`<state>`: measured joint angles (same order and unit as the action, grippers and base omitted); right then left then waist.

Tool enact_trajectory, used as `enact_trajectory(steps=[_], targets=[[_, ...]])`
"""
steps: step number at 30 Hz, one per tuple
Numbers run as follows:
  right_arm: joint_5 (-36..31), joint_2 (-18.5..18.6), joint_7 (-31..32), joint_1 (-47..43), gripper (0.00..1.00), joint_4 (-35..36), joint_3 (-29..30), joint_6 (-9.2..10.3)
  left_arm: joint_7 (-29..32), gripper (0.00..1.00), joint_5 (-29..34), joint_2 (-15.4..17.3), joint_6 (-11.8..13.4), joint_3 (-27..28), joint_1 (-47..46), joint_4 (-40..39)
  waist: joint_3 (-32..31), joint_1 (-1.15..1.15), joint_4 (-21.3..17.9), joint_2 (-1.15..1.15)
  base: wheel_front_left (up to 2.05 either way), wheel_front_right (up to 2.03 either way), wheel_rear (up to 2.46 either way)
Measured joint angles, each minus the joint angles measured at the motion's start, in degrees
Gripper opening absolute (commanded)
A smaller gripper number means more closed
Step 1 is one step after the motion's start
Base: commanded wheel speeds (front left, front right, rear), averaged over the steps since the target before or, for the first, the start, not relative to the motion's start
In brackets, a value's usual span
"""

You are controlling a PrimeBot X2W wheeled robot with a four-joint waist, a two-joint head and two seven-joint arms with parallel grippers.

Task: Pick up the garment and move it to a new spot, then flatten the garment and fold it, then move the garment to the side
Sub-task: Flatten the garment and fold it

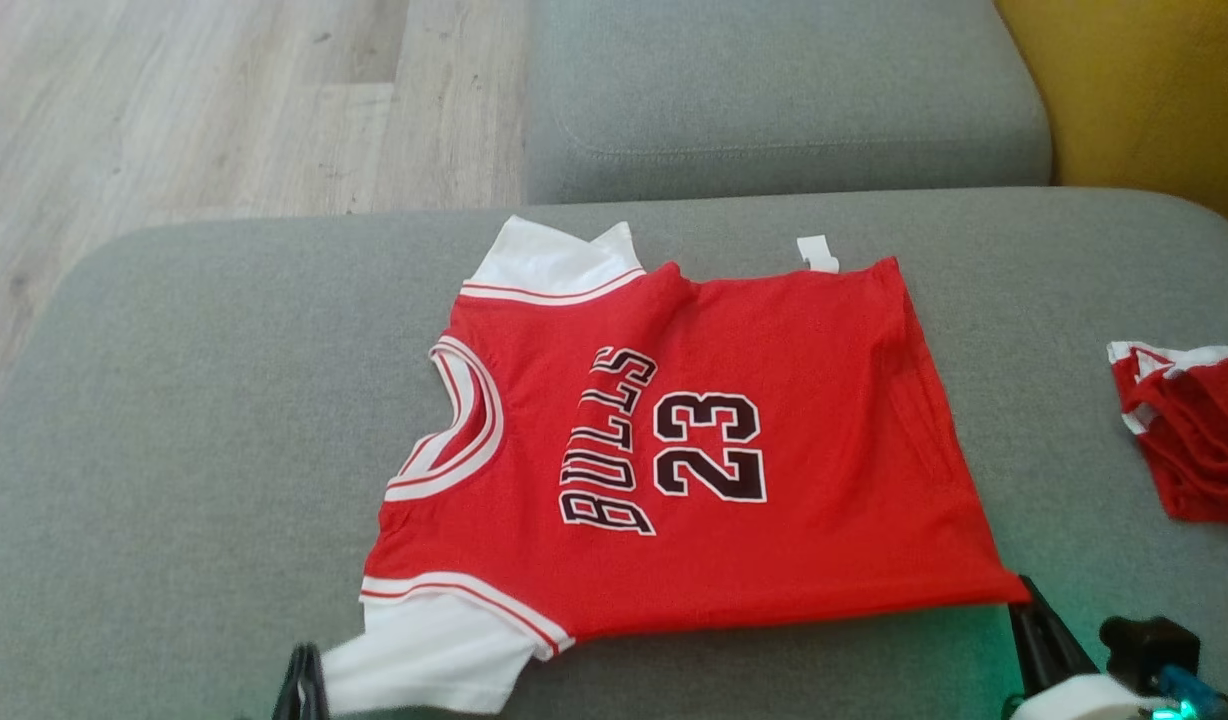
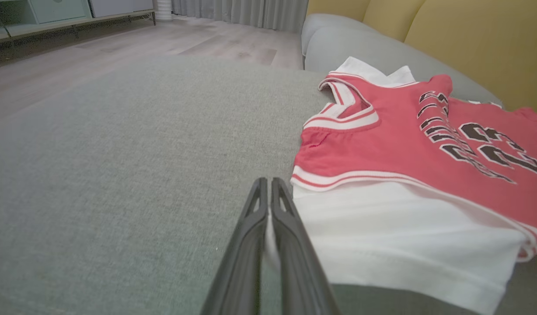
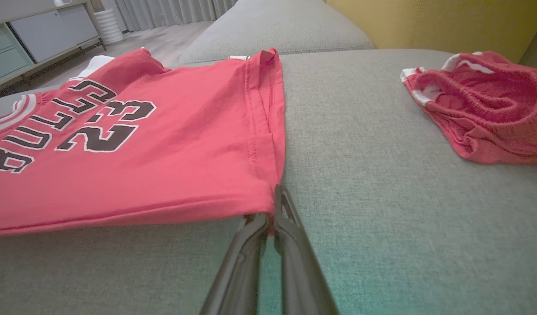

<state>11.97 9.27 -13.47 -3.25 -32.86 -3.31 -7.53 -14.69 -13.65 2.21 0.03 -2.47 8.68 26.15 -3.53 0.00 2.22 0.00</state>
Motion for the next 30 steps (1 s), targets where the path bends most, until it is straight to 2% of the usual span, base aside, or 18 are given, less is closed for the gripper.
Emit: enact_trajectory(steps=[6, 13, 21, 28, 29, 30], targets=[[0.04, -0.35, 2.0, 1.54, 0.0, 1.92, 0.37, 0.0, 0.0, 0.0, 0.01, 0.12, -0.57, -0.92, -4.71, -3.96, 1.84, 0.0, -0.08, 0.0, 0.0, 0.0, 0.0], [-0.62, -0.48, 5.05, 10.61, 0.0, 2.66, -0.14, 0.0, 0.0, 0.0, 0.01, 0.1, -0.52, -2.09, -16.23, -4.26, 5.93, 0.02, -0.45, 0.0, 0.0, 0.0, 0.0], [-1.42, -0.51, 5.44, 18.17, 0.0, 0.25, -0.77, 0.0, 0.0, 0.0, 1.42, -0.05, 0.75, -1.65, -25.66, -0.4, 11.13, 0.02, -0.97, 0.0, 0.0, 0.0, 0.0], [-3.25, -1.59, 3.59, 24.27, 0.0, -5.19, -0.55, 0.0, -0.01, 0.0, 4.11, -0.21, 1.05, -0.79, -32.23, 3.91, 14.27, 0.01, -1.88, 0.0, 0.0, 0.0, 0.0], [-3.48, -1.85, 3.2, 24.63, 0.31, -5.95, -0.11, 0.0, -0.01, 0.0, 4.13, -0.22, 1.04, -0.8, -32.44, 4.95, 14.42, 0.02, -2.0, 0.0, 0.0, 0.0, 0.0], [-3.6, -2.05, 2.66, 24.94, 1.0, -6.69, 0.2, 0.0, 0.0, 0.35, 4.13, -0.23, 1.03, -0.8, -32.49, 5.83, 14.53, 0.01, -2.08, 0.0, 0.0, 0.0, 0.0]])
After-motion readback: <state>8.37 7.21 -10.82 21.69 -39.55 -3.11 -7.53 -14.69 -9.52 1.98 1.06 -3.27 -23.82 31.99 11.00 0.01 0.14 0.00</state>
